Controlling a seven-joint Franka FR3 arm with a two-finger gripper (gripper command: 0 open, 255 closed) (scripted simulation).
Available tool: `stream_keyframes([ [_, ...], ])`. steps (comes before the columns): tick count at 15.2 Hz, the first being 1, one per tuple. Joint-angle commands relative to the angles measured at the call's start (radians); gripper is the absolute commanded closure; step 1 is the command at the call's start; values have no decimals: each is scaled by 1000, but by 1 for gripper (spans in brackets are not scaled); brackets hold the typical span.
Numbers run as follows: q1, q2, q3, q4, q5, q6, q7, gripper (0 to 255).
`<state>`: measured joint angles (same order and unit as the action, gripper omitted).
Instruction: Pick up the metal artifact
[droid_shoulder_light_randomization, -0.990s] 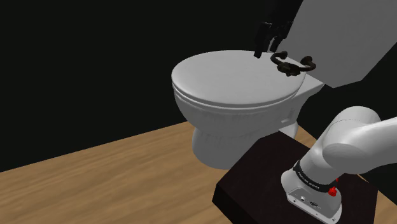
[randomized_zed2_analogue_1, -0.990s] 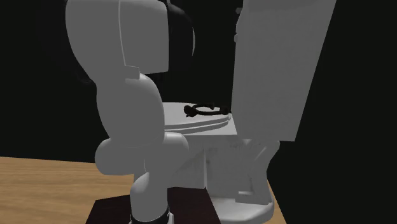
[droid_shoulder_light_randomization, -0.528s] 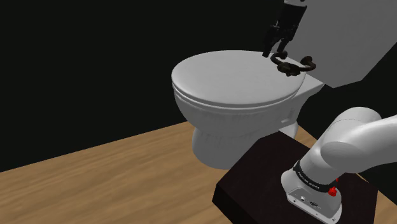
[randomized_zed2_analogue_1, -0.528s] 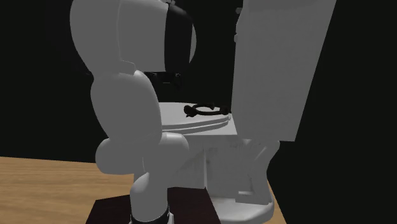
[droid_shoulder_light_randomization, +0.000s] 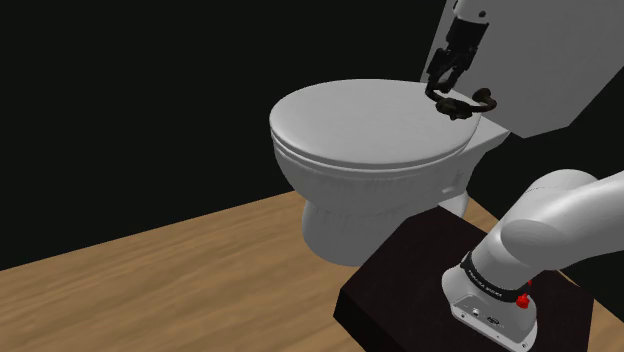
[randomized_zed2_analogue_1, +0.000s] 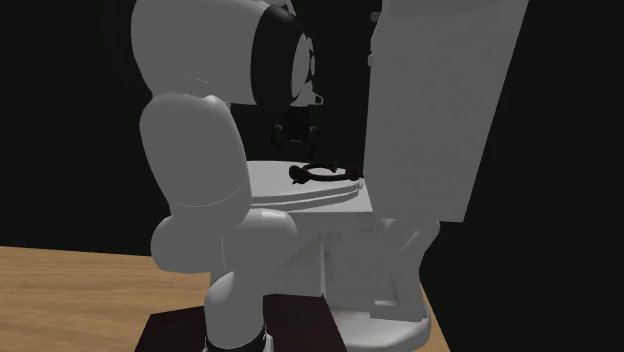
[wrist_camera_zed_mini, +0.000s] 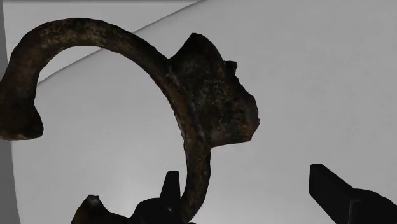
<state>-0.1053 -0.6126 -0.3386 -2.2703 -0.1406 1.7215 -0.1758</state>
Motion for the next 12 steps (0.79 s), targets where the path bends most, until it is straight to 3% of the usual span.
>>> stream_keyframes([
  [1,-11,38,-47,19,-9,16,-41,0],
  [11,-18,41,-67,-81,-21,118,-47,0],
  [12,-18,42,-67,-79,-21,117,-47,255],
])
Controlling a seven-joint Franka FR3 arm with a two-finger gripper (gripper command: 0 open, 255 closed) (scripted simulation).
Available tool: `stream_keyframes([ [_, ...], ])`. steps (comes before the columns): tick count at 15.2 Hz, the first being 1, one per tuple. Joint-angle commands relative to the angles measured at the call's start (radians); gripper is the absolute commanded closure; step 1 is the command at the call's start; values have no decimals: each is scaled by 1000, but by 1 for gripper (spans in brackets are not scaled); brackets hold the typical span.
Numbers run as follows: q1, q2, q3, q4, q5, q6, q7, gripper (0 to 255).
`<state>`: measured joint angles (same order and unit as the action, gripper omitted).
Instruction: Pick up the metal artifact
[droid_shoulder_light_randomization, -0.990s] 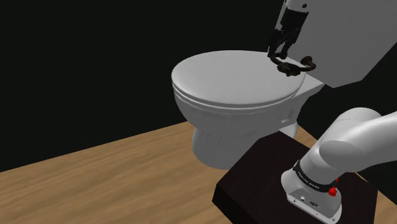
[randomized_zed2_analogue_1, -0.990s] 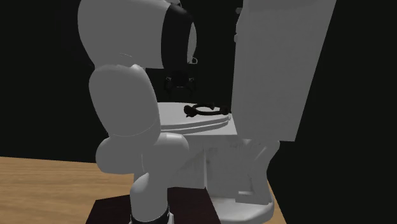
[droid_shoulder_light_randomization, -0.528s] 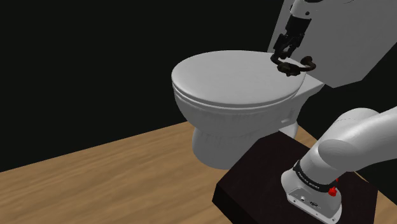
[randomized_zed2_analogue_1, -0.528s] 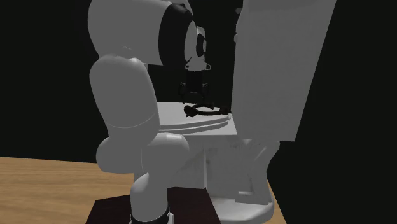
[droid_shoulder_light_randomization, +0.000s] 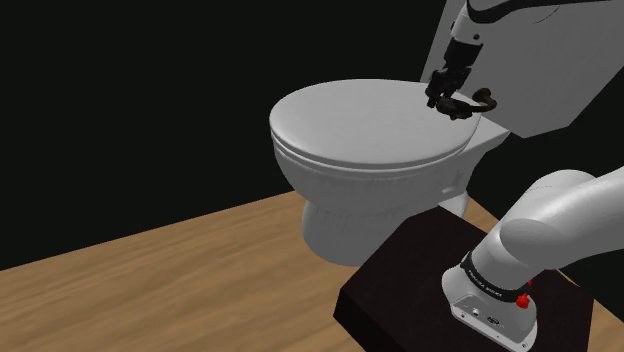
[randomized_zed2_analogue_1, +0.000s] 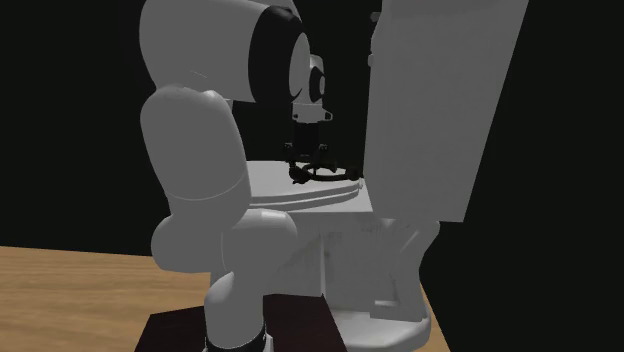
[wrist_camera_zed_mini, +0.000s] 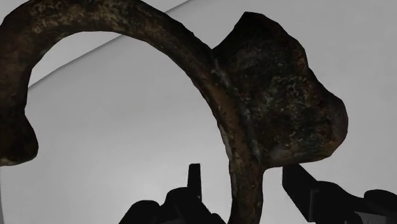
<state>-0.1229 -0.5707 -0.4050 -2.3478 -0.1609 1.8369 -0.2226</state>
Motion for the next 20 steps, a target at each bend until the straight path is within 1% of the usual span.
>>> stream_keyframes([
  [1,0,0,0,-2,0,2,0,255],
  [9,0,0,0,-3,0,3,0,255],
  [20,10,5,20,147,16,-142,2,255],
])
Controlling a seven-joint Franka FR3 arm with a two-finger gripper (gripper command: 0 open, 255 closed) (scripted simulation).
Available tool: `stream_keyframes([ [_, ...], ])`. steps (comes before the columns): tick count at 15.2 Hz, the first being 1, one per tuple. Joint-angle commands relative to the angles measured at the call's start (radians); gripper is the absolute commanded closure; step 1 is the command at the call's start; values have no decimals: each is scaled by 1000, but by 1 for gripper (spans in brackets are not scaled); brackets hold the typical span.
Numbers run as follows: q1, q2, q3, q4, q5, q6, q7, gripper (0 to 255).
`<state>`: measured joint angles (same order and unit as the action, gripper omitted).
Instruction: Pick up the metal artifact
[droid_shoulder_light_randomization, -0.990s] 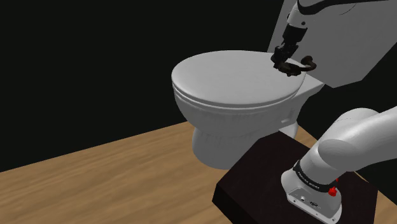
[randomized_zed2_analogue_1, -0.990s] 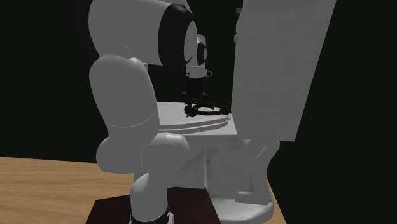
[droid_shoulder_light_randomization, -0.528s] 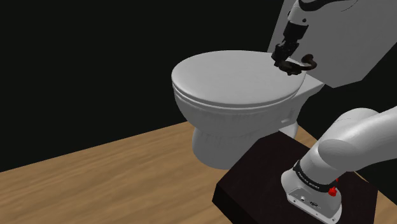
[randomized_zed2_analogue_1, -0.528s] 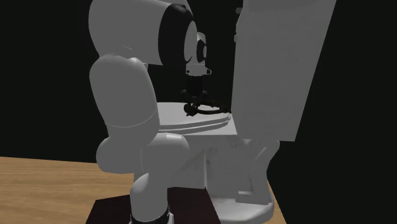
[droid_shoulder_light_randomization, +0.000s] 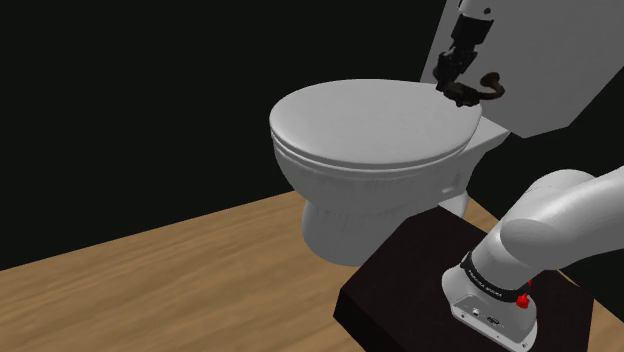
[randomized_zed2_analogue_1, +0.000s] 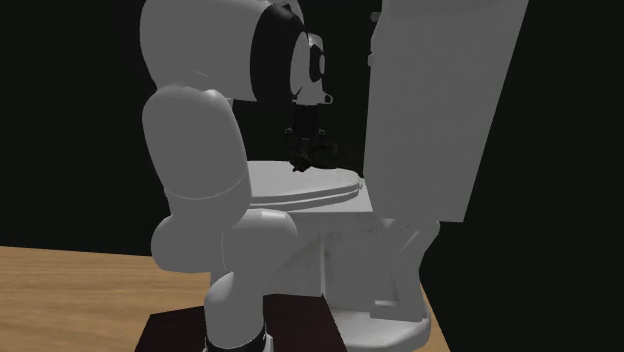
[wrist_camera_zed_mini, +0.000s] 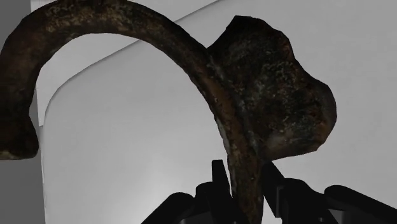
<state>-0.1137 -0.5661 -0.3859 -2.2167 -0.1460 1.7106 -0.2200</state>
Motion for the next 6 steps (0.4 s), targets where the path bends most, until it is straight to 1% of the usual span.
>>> stream_keyframes([
  [1,1,2,3,31,3,-29,-1,255],
  [4,4,9,7,76,7,-67,-2,255],
  [6,5,10,7,79,7,-69,-2,255],
])
